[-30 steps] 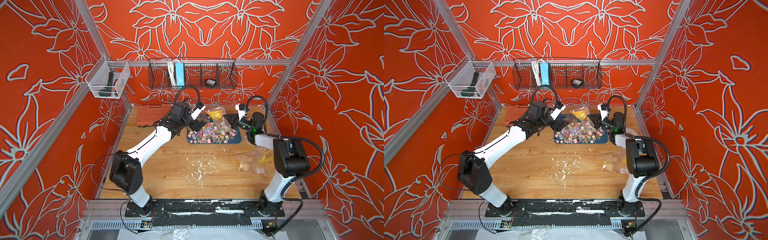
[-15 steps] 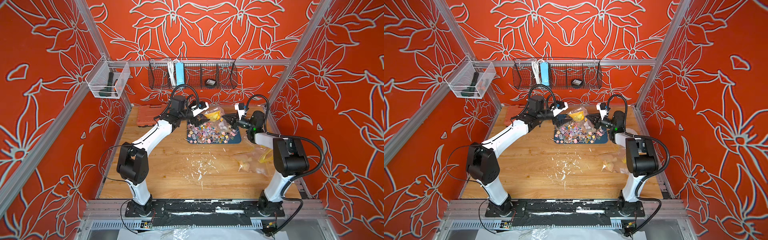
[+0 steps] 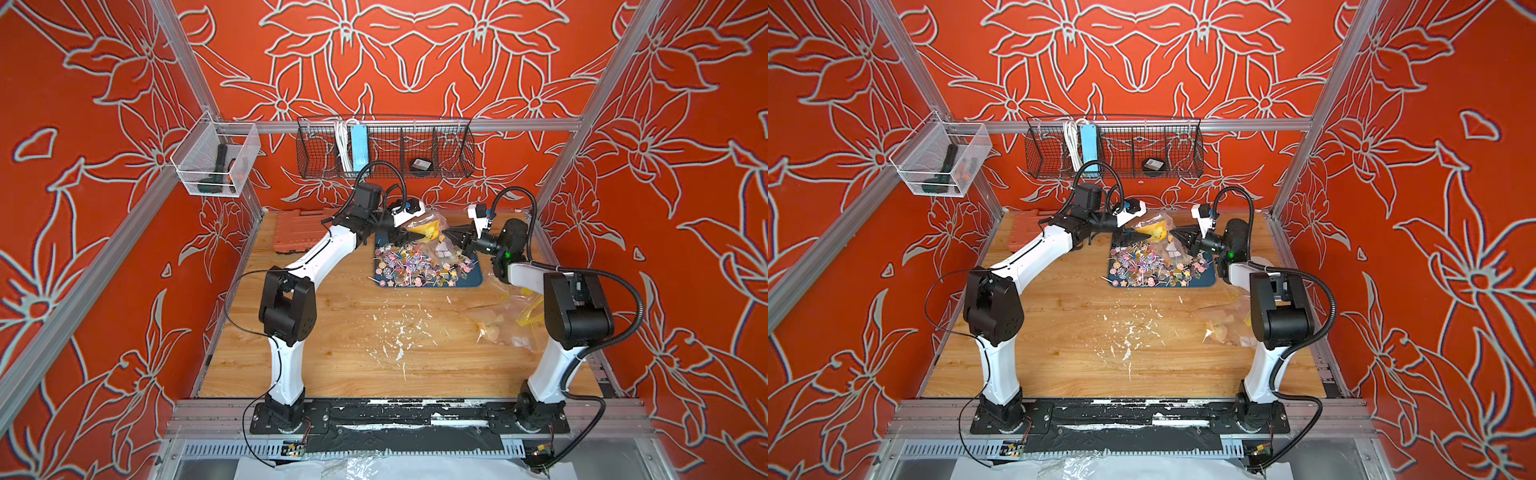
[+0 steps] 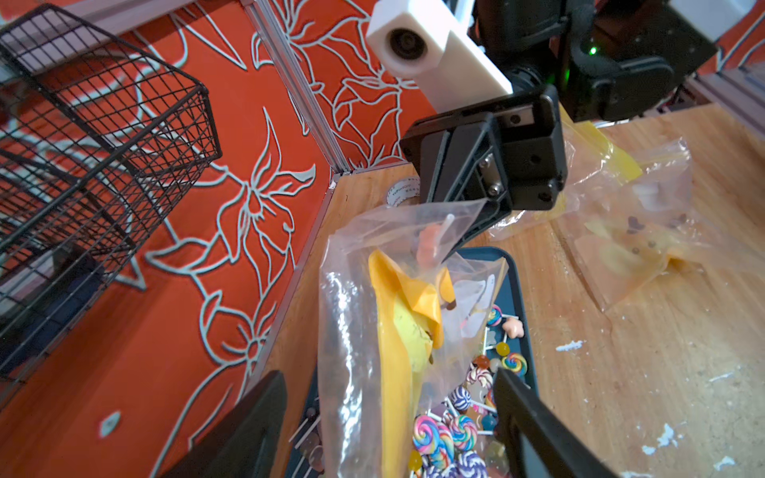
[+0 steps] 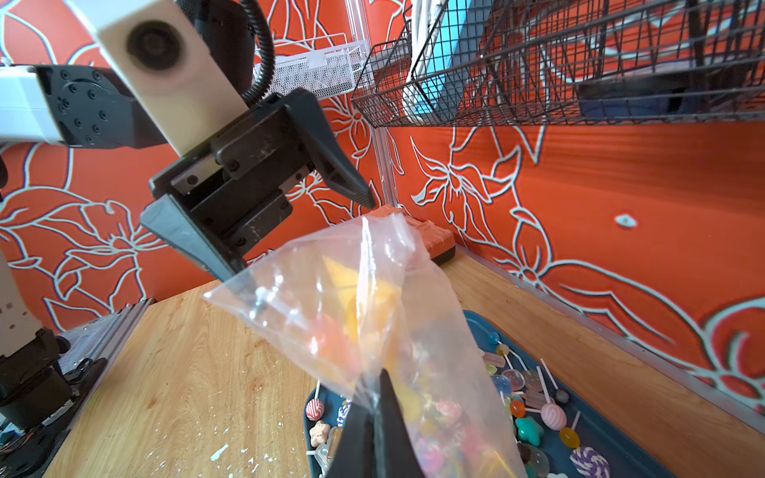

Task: Pour candies out of the ziploc bag
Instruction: 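Pour the candies out of the ziploc bag onto the tray.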

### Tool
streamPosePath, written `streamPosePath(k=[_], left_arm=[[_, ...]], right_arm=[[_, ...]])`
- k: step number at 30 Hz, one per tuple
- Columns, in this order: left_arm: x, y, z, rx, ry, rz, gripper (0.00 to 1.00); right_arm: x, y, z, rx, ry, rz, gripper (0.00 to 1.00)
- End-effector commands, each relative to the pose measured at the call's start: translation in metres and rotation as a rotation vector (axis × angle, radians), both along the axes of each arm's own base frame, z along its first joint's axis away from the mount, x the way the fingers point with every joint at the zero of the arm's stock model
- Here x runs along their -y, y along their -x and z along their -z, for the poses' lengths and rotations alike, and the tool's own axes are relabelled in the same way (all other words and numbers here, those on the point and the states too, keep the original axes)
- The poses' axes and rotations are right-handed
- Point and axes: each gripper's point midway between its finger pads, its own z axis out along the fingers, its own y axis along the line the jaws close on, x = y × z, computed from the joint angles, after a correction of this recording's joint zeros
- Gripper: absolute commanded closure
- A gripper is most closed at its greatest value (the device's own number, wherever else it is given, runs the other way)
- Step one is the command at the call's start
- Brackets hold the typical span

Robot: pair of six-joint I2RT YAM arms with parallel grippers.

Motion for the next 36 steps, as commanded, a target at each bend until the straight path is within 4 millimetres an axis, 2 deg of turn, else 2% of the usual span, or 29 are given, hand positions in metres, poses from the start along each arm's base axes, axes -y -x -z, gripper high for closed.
streamPosePath(k=[1, 6, 12, 17, 20, 23, 28, 32, 36], left_arm=[[0.004, -0.003, 0.001, 0.004, -0.010, 0.011, 0.28], [0.009, -0.009, 0.011, -0.009, -0.040, -0.002, 0.32], [0.014, -0.021, 0.025, 0.002, -0.110, -0.035, 0.26], [0.014, -0.026, 0.028, 0.000, -0.124, -0.056, 0.30], [0.016, -0.027, 0.031, 0.001, -0.137, -0.066, 0.39], [0.017, -0.029, 0.033, -0.003, -0.139, -0.079, 0.74], [0.016, -0.034, 0.034, 0.004, -0.150, -0.109, 0.80], [0.016, -0.037, 0.036, 0.017, -0.164, -0.129, 1.00], [0.018, -0.038, 0.036, 0.027, -0.168, -0.139, 1.00]], right_arm=[[-0.001, 0.001, -0.015, 0.069, -0.004, -0.027, 1.00], [-0.001, 0.001, -0.017, 0.072, -0.010, -0.039, 1.00], [-0.002, 0.003, -0.020, 0.076, -0.019, -0.051, 1.00], [-0.002, 0.002, -0.018, 0.071, -0.019, -0.052, 1.00], [-0.002, 0.001, -0.015, 0.066, -0.019, -0.049, 1.00], [-0.002, -0.001, -0.011, 0.057, -0.019, -0.044, 1.00], [-0.002, -0.006, -0.003, 0.035, -0.021, -0.031, 1.00], [-0.001, -0.011, 0.001, 0.029, -0.021, -0.017, 1.00], [0.001, -0.015, 0.005, 0.021, -0.010, 0.005, 1.00]])
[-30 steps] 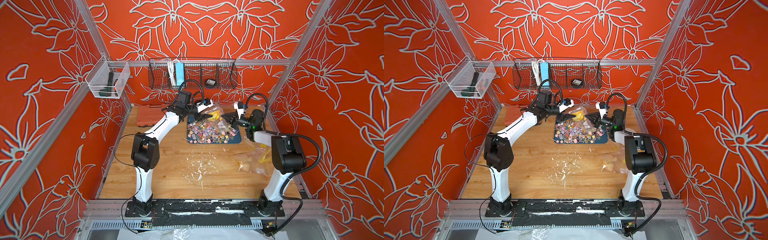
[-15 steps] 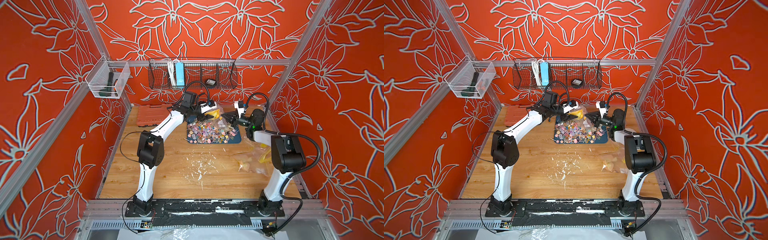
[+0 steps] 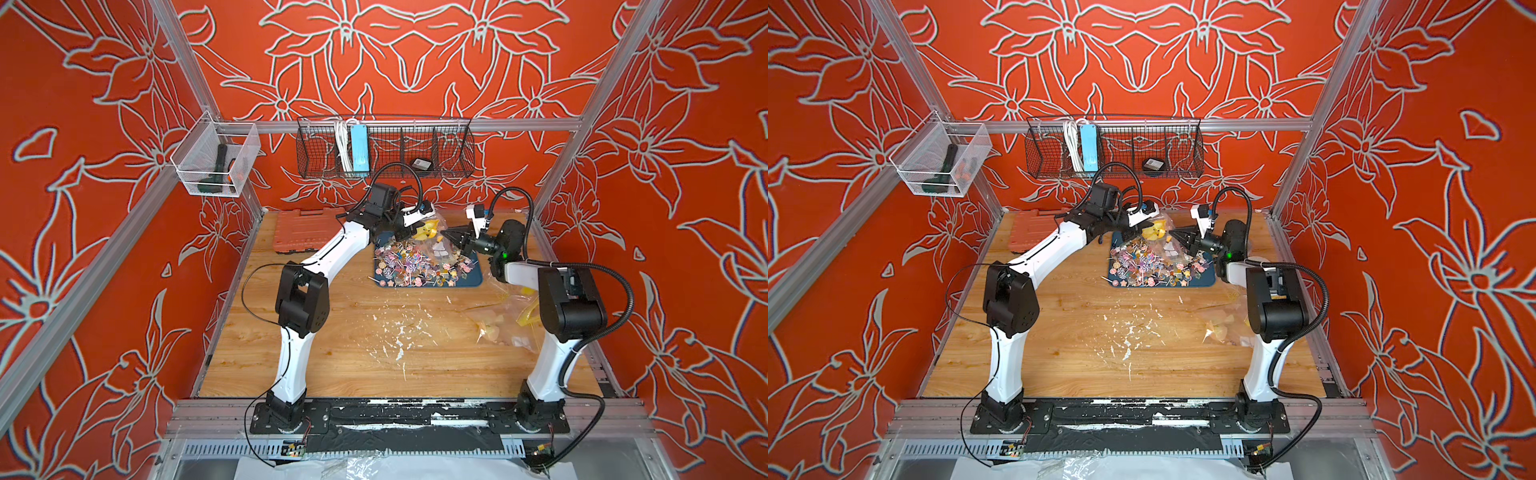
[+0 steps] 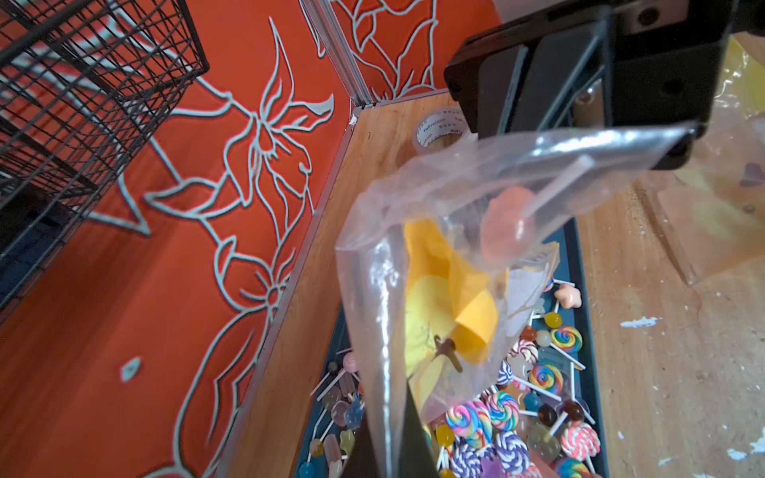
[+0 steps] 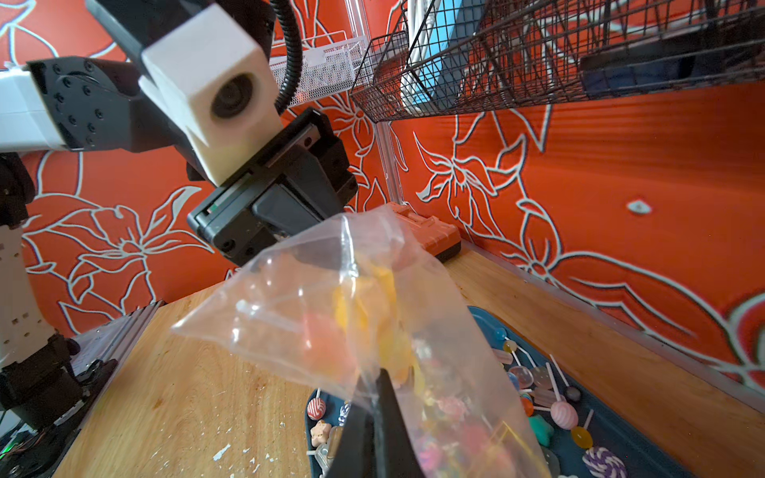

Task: Pour candies out of the ziploc bag
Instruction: 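Pour the candies out of the ziploc bag onto the tray, then place the ziploc bag at the center of the board.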

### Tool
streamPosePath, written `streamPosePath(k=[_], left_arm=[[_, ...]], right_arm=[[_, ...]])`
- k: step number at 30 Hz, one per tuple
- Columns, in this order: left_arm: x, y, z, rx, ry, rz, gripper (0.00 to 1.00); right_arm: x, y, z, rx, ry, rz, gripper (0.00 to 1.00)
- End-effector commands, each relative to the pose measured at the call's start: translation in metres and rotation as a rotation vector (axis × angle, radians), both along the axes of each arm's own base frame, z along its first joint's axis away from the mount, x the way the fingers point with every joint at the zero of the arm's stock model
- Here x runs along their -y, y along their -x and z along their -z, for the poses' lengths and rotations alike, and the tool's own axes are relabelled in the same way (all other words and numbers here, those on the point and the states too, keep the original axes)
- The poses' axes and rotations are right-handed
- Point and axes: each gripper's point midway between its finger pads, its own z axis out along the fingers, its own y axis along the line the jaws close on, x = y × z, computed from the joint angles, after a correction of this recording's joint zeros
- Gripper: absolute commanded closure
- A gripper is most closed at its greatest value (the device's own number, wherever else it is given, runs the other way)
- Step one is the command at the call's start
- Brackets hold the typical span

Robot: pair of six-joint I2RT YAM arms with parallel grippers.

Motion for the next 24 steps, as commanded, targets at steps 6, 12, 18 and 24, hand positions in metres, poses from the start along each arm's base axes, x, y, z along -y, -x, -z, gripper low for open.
streamPosePath(k=[6, 12, 18, 24], left_arm=[[0.008, -0.007, -0.006, 0.055, 0.000, -0.015, 1.00], [0.009, -0.010, -0.007, 0.069, -0.003, -0.028, 1.00], [0.010, -0.010, -0.005, 0.069, -0.011, -0.031, 1.00], [0.010, -0.009, -0.006, 0.074, -0.016, -0.031, 1.00]], right_arm=[[0.007, -0.011, -0.004, 0.035, 0.042, 0.055, 0.80], [0.012, -0.009, -0.003, 0.033, 0.063, 0.084, 0.62], [0.014, -0.009, -0.001, 0.026, 0.065, 0.100, 0.53], [0.016, -0.009, 0.001, 0.019, 0.071, 0.108, 0.51]])
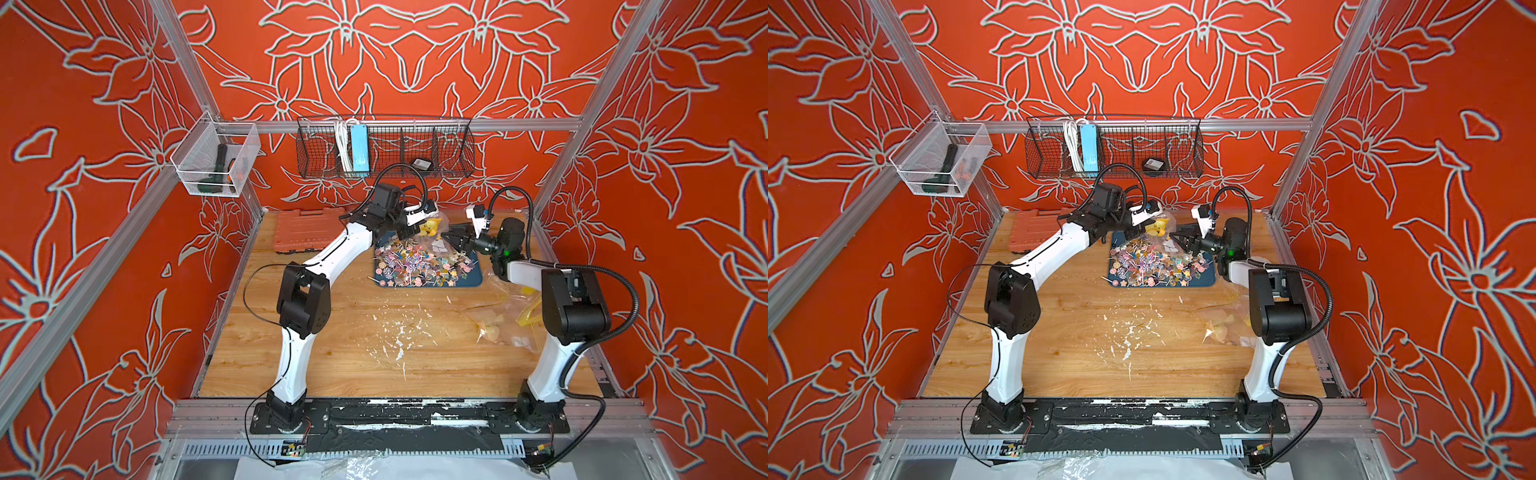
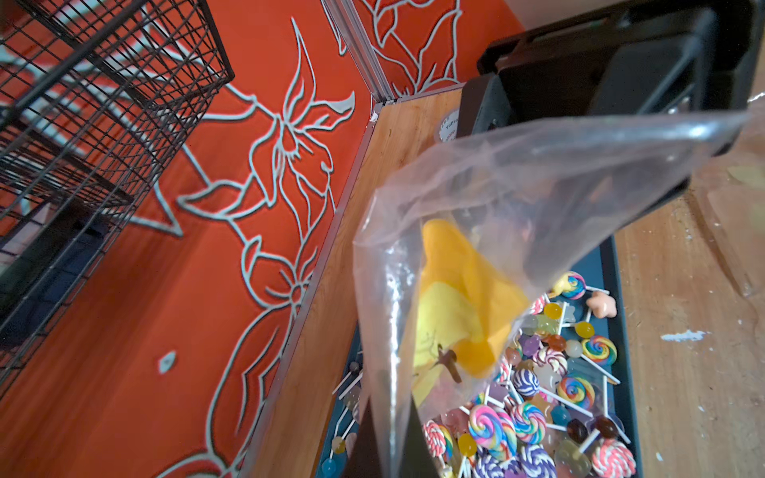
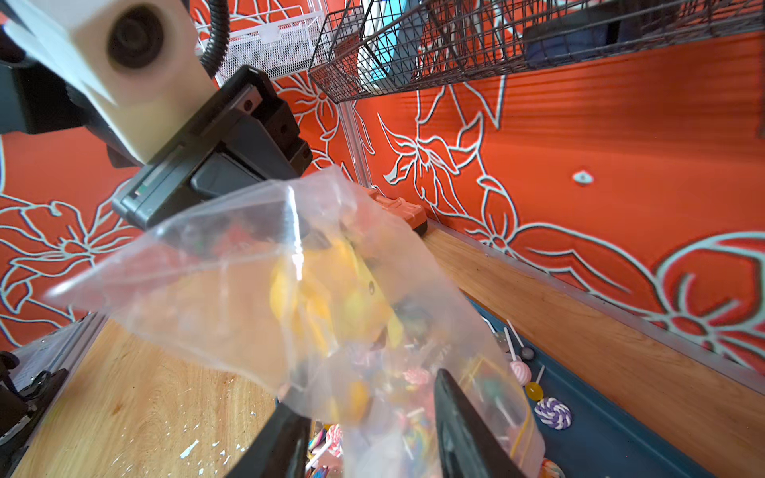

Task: Pour candies out of the ziploc bag
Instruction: Place the ziploc bag at the center of the board.

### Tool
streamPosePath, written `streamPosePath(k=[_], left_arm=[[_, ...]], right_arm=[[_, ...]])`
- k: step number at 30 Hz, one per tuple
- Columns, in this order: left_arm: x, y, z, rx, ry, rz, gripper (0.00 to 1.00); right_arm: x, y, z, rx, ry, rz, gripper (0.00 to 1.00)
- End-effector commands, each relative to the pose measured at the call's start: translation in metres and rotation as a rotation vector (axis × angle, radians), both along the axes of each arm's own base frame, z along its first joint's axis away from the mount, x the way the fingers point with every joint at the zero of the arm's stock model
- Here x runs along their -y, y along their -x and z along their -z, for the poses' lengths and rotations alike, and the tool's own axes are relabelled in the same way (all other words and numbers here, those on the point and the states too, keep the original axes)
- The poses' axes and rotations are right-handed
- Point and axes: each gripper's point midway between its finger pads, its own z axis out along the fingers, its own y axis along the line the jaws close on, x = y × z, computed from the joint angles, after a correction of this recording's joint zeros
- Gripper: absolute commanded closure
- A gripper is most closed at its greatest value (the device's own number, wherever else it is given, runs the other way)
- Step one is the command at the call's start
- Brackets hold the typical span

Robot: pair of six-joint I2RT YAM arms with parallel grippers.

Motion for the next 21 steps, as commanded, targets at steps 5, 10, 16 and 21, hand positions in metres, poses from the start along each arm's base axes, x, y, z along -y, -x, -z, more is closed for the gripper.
streamPosePath(k=[5, 10, 16, 21], left_arm=[[0.005, -0.002, -0.004, 0.027, -0.005, 0.007, 1.00], [0.006, 0.002, -0.024, 0.065, 0.005, -0.001, 1.00], [-0.002, 0.003, -0.053, 0.115, 0.010, -0.067, 1.00], [-0.029, -0.003, -0.074, 0.122, 0.016, -0.245, 1.00]], right_arm=[[0.005, 0.005, -0.014, 0.052, 0.015, 0.020, 0.49], [0.006, 0.008, -0.022, 0.055, 0.011, 0.029, 0.45], [0.013, 0.022, -0.050, 0.078, -0.012, 0.076, 0.43], [0.019, 0.045, -0.077, 0.067, 0.001, 0.121, 0.43]])
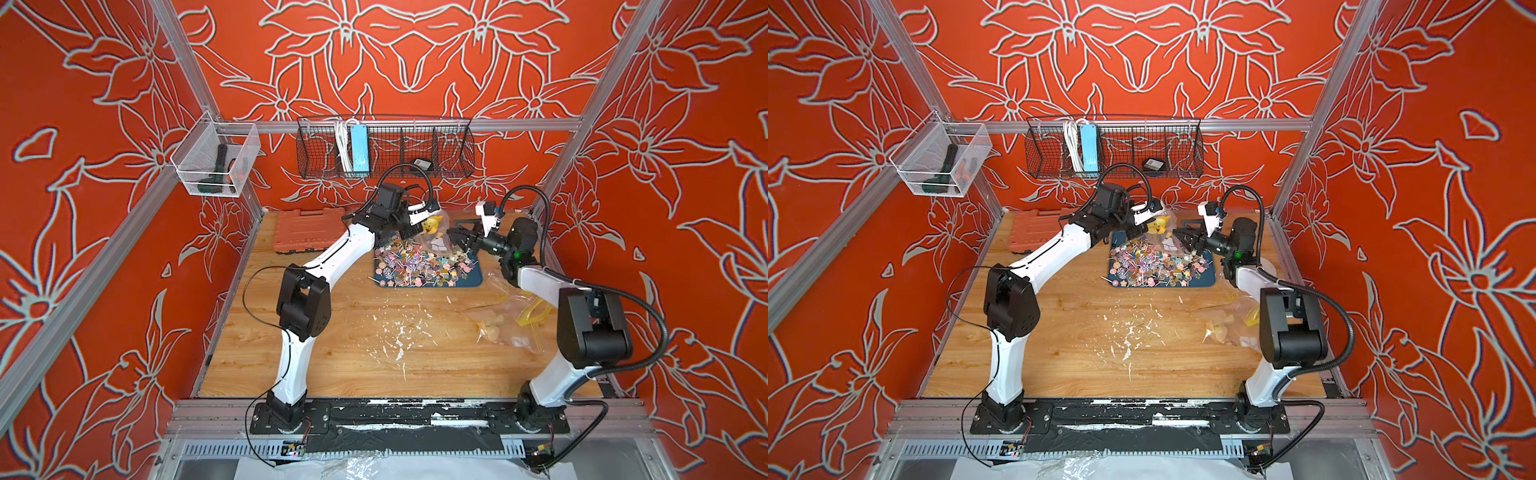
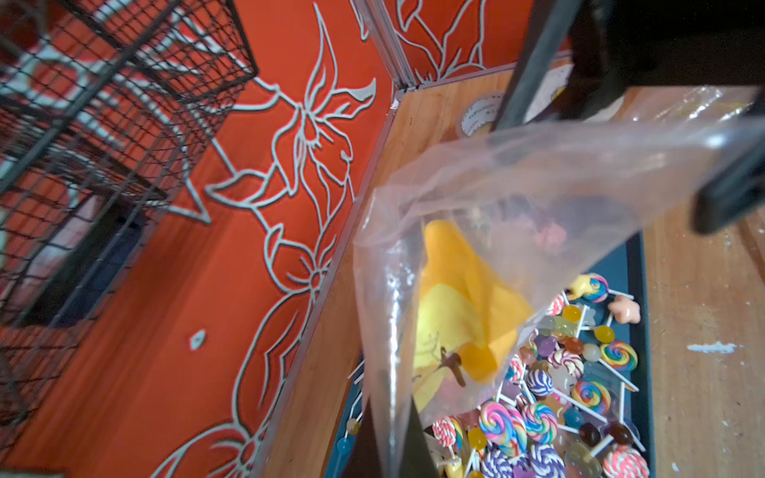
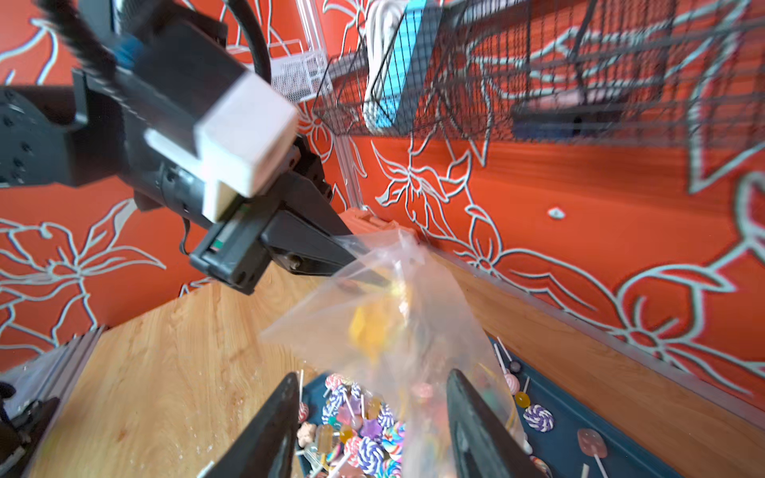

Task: Pour candies out of the ziploc bag
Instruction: Place the ziploc bag at the center of the board.

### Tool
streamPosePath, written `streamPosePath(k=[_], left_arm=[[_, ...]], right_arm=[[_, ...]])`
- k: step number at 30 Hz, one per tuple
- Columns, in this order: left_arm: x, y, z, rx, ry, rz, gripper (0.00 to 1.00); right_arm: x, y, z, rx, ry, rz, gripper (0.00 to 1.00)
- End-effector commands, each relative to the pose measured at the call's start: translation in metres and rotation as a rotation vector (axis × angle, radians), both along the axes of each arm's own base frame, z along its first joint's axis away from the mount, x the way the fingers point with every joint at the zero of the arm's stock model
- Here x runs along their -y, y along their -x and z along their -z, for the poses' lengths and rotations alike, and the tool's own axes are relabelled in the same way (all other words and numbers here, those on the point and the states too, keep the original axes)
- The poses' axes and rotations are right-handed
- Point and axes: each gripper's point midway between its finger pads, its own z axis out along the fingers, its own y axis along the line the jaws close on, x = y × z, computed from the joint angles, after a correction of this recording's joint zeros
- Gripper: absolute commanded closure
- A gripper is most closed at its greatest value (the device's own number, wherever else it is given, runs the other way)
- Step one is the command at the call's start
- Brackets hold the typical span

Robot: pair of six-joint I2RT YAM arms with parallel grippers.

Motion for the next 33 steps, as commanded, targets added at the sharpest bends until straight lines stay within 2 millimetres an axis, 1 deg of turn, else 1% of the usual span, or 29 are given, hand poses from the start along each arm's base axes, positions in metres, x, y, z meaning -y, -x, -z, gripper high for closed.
streamPosePath(k=[1, 4, 7, 9, 11, 13, 16, 18, 20, 25, 27, 29, 30, 31, 33], left_arm=[[-0.030, 0.001, -0.059, 0.084, 0.042, -0.170, 1.00], [-0.058, -0.002, -0.069, 0.064, 0.062, -0.348, 1.00], [-0.092, 0.003, -0.069, -0.027, 0.086, -0.566, 1.00], [-0.112, 0.014, -0.062, -0.120, 0.112, -0.696, 1.00], [-0.130, 0.031, -0.049, -0.240, 0.173, -0.826, 1.00], [-0.139, 0.051, -0.033, -0.374, 0.276, -0.908, 1.00], [-0.142, 0.086, -0.010, -0.552, 0.466, -0.924, 1.00], [-0.148, 0.107, 0.000, -0.620, 0.604, -0.927, 1.00], [-0.169, 0.122, 0.001, -0.643, 0.773, -0.977, 1.00], [-0.218, 0.150, -0.007, -0.634, 1.080, -1.040, 1.00], [-0.234, 0.160, -0.004, -0.631, 1.179, -1.071, 1.00], [-0.250, 0.167, 0.004, -0.642, 1.278, -1.109, 1.00], [-0.257, 0.168, 0.018, -0.669, 1.317, -1.141, 1.00], [-0.265, 0.173, 0.018, -0.674, 1.378, -1.141, 1.00], [-0.274, 0.173, 0.040, -0.731, 1.447, -1.169, 1.00]], right_arm=[[0.008, 0.016, -0.023, 0.002, 0.020, 0.051, 0.43], [0.015, 0.028, -0.028, -0.064, 0.073, 0.103, 0.43], [0.023, 0.040, -0.032, -0.132, 0.103, 0.166, 0.43], [0.029, 0.047, -0.034, -0.178, 0.110, 0.216, 0.43], [0.034, 0.053, -0.036, -0.226, 0.093, 0.257, 0.43], [0.036, 0.057, -0.036, -0.290, 0.061, 0.277, 0.43], [0.035, 0.062, -0.031, -0.410, 0.026, 0.281, 0.44], [0.032, 0.066, -0.022, -0.479, 0.031, 0.276, 0.44], [0.027, 0.074, -0.012, -0.526, 0.066, 0.265, 0.44], [0.009, 0.089, 0.004, -0.579, 0.138, 0.217, 0.44], [0.000, 0.092, 0.010, -0.595, 0.173, 0.194, 0.44], [-0.009, 0.095, 0.015, -0.608, 0.210, 0.168, 0.44], [-0.013, 0.097, 0.018, -0.618, 0.229, 0.155, 0.44], [-0.015, 0.099, 0.021, -0.628, 0.249, 0.144, 0.44], [-0.019, 0.101, 0.027, -0.636, 0.280, 0.130, 0.44]])
